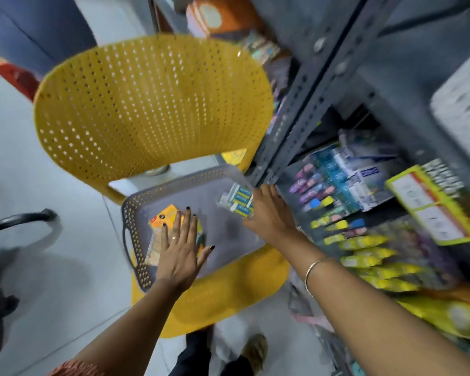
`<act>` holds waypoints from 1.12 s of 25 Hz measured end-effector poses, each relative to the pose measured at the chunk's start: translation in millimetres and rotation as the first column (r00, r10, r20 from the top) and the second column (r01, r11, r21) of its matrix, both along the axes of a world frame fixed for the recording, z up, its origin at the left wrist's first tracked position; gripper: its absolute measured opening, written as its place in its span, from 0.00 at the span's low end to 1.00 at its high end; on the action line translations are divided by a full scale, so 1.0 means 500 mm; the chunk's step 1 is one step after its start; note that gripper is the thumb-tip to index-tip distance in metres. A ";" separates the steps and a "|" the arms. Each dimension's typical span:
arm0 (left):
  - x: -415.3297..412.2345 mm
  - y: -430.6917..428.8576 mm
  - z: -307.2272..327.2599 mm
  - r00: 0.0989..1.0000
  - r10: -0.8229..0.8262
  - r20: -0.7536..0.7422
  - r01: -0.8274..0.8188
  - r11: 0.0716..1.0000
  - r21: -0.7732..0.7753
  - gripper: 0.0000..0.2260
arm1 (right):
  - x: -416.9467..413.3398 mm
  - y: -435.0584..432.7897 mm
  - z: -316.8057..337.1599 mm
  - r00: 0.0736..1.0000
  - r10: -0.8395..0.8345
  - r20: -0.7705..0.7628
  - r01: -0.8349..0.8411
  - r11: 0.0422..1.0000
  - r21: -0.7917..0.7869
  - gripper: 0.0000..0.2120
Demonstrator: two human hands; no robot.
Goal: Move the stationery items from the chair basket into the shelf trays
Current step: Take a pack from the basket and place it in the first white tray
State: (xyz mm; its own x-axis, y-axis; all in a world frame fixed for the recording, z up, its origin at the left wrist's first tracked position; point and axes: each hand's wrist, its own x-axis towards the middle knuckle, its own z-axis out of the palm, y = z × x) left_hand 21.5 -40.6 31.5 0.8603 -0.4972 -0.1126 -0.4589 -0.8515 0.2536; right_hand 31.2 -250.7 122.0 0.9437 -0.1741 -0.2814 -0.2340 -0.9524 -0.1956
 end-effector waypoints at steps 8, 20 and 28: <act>0.153 -0.136 0.326 0.950 -0.144 0.278 0.200 0.962 -0.184 0.36 | -0.008 -0.065 0.469 0.913 -0.122 0.389 0.116 0.993 0.037 0.25; 0.078 -0.485 0.631 0.756 -0.393 0.523 0.581 0.771 -0.261 0.35 | -0.269 -0.346 0.752 0.787 -0.419 0.453 0.476 0.879 -0.012 0.30; -0.026 -0.620 0.668 0.519 -0.649 0.557 0.805 0.590 -0.063 0.33 | -0.394 -0.518 0.683 0.732 -0.627 0.267 0.659 0.751 -0.043 0.26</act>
